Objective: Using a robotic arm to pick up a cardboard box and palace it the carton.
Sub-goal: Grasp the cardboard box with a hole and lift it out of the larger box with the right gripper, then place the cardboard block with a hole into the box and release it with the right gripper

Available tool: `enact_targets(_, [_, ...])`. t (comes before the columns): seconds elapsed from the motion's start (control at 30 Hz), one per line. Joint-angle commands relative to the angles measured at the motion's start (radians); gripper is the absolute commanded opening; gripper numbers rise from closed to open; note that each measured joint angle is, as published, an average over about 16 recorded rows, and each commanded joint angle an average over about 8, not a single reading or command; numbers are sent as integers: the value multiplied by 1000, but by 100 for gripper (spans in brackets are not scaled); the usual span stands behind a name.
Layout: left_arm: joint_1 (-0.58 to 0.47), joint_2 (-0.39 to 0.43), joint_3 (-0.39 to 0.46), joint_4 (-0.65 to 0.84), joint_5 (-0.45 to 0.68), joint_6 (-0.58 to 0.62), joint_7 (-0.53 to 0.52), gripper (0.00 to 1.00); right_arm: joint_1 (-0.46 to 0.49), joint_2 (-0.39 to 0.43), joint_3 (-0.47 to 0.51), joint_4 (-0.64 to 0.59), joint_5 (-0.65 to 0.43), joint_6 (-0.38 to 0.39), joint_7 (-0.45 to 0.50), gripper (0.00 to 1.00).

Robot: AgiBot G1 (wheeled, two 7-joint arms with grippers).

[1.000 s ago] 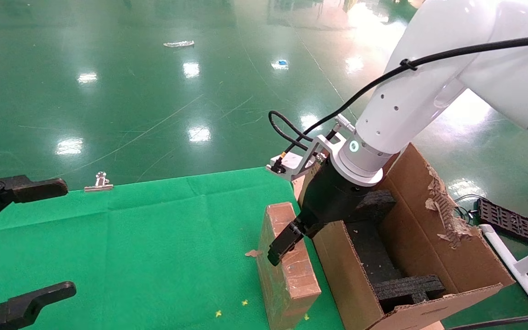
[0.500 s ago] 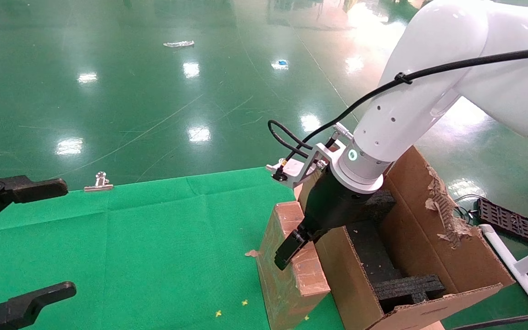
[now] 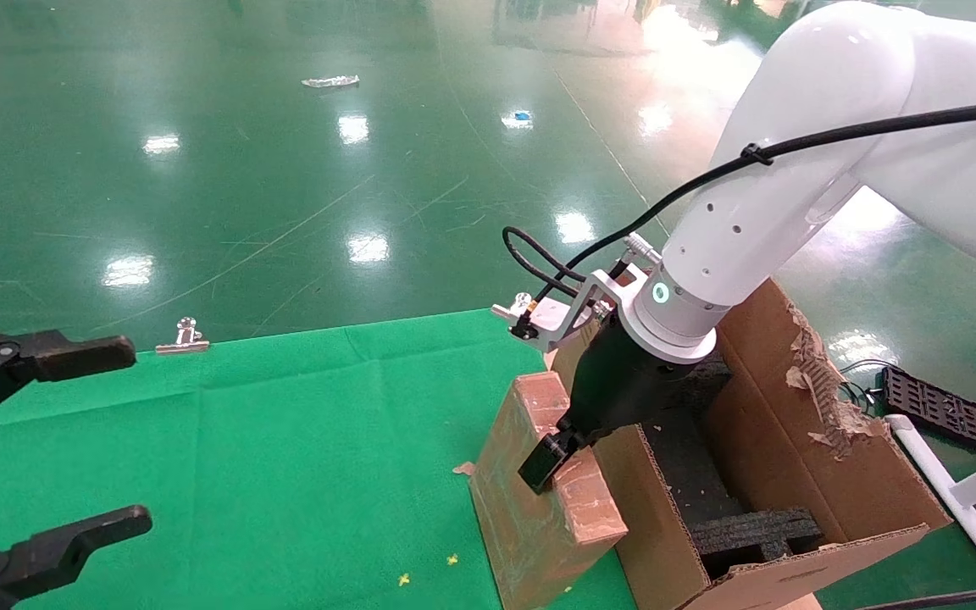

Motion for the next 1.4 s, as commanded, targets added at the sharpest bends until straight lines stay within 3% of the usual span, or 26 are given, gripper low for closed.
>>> enact_targets(0.03, [0, 0, 0, 0, 0, 0, 0, 11, 0, 3, 1, 3, 0, 2, -3, 0])
enact_targets(0.23, [0, 0, 1, 0, 0, 0, 0, 10, 53, 68, 46, 14, 21, 26, -91, 0])
enact_targets(0.5, [0, 0, 1, 0, -1, 0, 1, 8, 200, 229, 160, -44, 39, 112, -300, 0])
enact_targets(0.7, [0, -1, 1, 0, -1, -1, 1, 4, 289, 320, 184, -153, -44, 160, -393, 0])
enact_targets(0.9, [0, -1, 2, 0, -1, -1, 1, 2, 318, 347, 142, -267, -151, 123, -411, 0])
enact_targets(0.93, [0, -1, 2, 0, -1, -1, 1, 8, 315, 348, 133, -283, -163, 112, -411, 0])
enact_targets(1.17, [-1, -1, 2, 0, -2, -1, 1, 94, 243, 335, 78, -402, -202, 56, -407, 0])
enact_targets(1.2, [-1, -1, 2, 0, -2, -1, 1, 100, 229, 332, 72, -421, -204, 52, -407, 0])
enact_targets(1.4, [-1, -1, 3, 0, -2, -1, 1, 100, 148, 301, 50, -534, -202, 53, -418, 0])
